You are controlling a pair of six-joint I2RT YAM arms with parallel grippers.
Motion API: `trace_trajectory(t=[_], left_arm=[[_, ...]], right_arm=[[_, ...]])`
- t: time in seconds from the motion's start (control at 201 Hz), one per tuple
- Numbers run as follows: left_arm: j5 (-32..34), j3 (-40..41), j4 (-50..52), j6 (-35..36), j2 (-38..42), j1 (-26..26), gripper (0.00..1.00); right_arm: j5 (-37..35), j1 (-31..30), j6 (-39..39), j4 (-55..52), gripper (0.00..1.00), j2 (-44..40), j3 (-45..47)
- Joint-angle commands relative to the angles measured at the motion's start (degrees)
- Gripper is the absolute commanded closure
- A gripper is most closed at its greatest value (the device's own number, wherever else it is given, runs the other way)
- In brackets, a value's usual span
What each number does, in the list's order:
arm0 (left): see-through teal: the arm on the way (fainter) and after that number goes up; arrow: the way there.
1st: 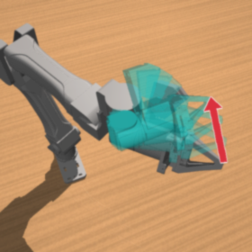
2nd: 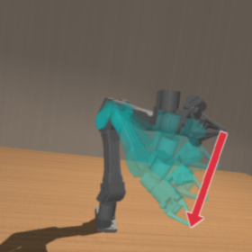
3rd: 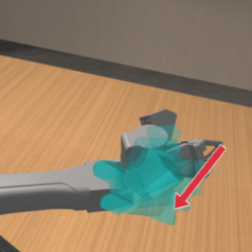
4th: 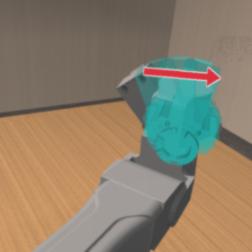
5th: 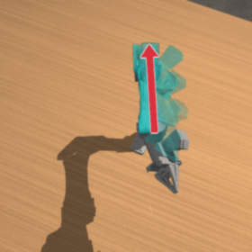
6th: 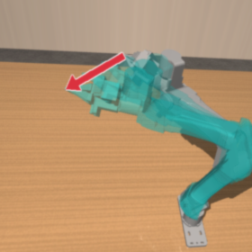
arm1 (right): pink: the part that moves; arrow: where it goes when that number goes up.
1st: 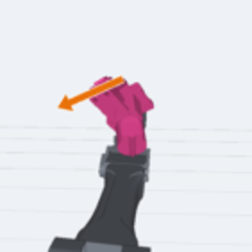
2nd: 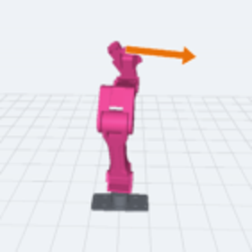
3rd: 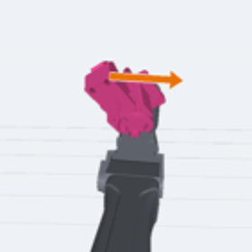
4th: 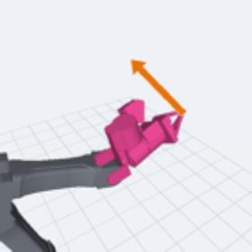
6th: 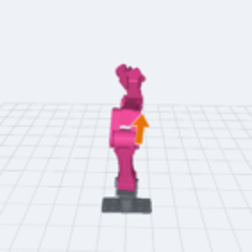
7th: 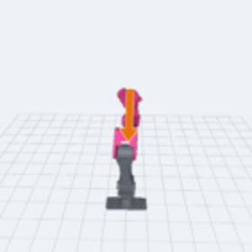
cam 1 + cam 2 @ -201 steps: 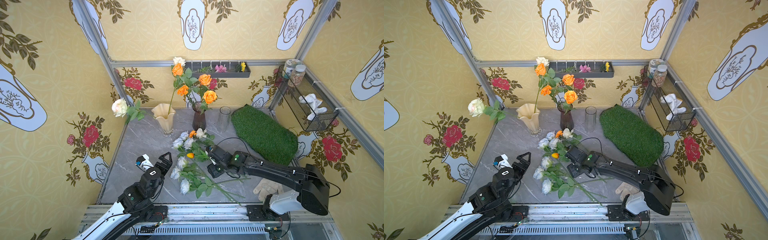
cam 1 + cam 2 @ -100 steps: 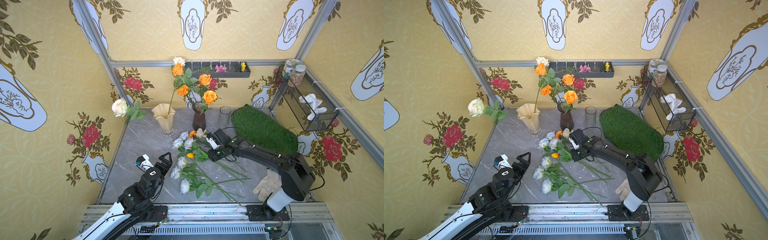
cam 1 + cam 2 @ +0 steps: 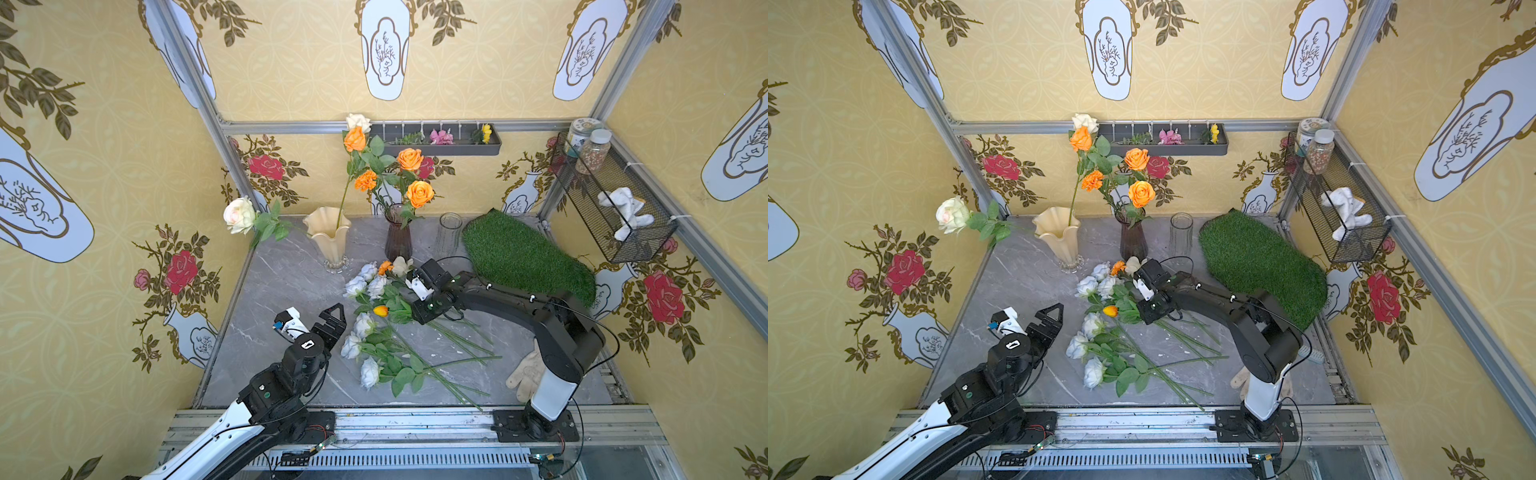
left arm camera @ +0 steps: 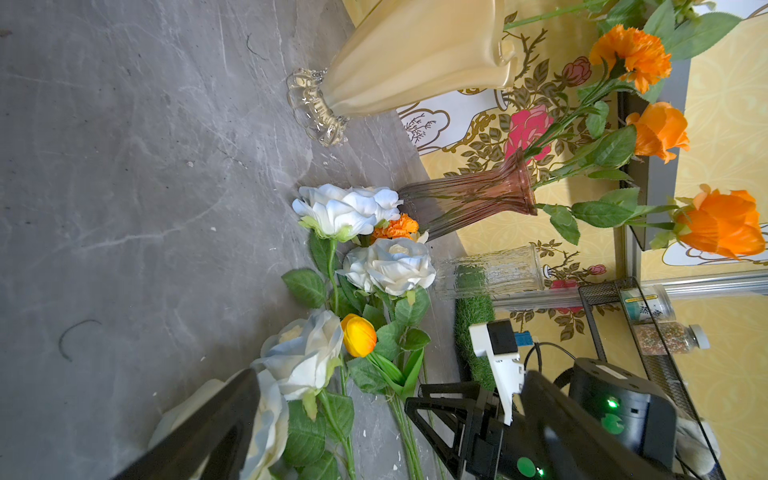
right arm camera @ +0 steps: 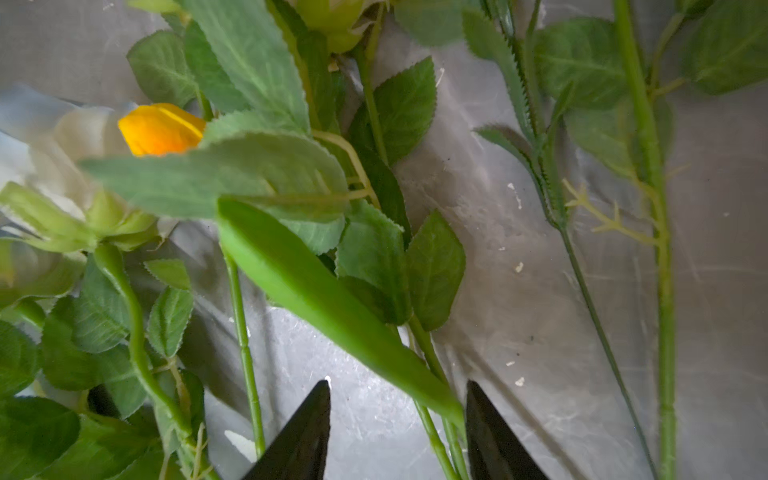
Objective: Arrange the flowers in different vases according to their colors
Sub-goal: Pick up the flower at the center of the board.
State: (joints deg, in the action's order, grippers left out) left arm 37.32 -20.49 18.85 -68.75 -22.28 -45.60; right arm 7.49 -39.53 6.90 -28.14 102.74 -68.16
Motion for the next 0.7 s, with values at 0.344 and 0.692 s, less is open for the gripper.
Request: trace_trajectory(t=[0.344,0.692], left_arm=[[0.65,-0.43,-2.23,1.43,-1.61,0.08,0.0],[0.57,-0.58,-1.99,1.43,-1.71,0.03,0.0]], right_arm=[[-2.11,-2.67,-3.94,0.16,0.61,4.53,-3.61],[-9.31,-6.52,-7.43,-2.92,0.85,2.88,-4.87]])
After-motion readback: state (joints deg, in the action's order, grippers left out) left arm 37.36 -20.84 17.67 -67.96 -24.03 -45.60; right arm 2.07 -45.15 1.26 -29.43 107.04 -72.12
